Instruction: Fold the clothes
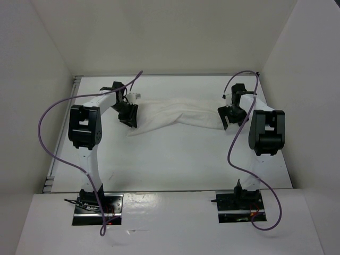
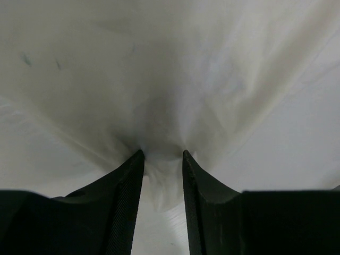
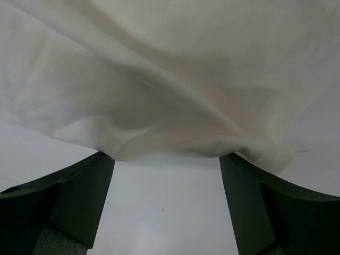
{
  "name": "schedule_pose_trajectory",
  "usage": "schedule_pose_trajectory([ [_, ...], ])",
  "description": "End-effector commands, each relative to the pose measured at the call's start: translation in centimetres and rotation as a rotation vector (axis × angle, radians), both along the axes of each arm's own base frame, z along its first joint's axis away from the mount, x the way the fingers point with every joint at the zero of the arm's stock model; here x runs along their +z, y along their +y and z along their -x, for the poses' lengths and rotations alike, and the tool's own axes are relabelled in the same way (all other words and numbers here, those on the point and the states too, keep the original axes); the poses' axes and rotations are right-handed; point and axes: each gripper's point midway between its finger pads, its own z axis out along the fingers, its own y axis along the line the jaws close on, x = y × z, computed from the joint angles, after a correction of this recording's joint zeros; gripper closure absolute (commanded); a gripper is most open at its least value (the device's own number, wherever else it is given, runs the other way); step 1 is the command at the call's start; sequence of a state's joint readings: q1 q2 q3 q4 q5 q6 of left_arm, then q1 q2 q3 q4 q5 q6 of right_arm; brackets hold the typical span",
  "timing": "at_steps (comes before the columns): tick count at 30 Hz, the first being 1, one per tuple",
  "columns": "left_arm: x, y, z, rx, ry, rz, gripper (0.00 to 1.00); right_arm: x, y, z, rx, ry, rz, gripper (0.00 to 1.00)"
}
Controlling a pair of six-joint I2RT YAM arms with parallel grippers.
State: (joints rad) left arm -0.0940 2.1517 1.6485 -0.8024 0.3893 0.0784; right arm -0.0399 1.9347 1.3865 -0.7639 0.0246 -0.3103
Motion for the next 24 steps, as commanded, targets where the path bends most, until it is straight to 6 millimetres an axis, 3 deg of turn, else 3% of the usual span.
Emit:
schedule_pose_trajectory([
  [1,0.3,0.6,0.7,-0.003,-0.002,-0.005,0.57,-0.6,-1.3,-1.6,-0.034,-0.055,0.019,0.12],
  [6,0.3,0.6,1.0,-0.003,-0.002,-0.005,0.58,-1.7,-1.5,-1.3,-0.028,-0.031,0.029,0.12],
  [8,0.9,0.6,0.9,-0.003,-0.013,-0.004,0.58,-0.7,-1.3,-1.9,-0.026,-0.055,0.021,0.12],
  [13,5.5,-0.5,-1.1,-0.007,-0.118,0.057,0.58,3.6,-1.3,-3.8,-0.024,-0.144,0.017,0.12],
  [17,6.7,-1.9,-1.1,-0.03,-0.134,0.088,0.58,7.1,-1.0,-5.7,-0.028,-0.234,0.0,0.12],
  [20,6.3,-3.0,-0.6,-0.055,-0.115,0.088,0.58,7.7,-1.0,-6.4,-0.038,-0.262,-0.003,0.12],
  [24,3.8,-3.6,0.6,-0.071,-0.044,0.081,0.58,6.7,-1.0,-7.2,-0.058,-0.268,-0.011,0.12],
])
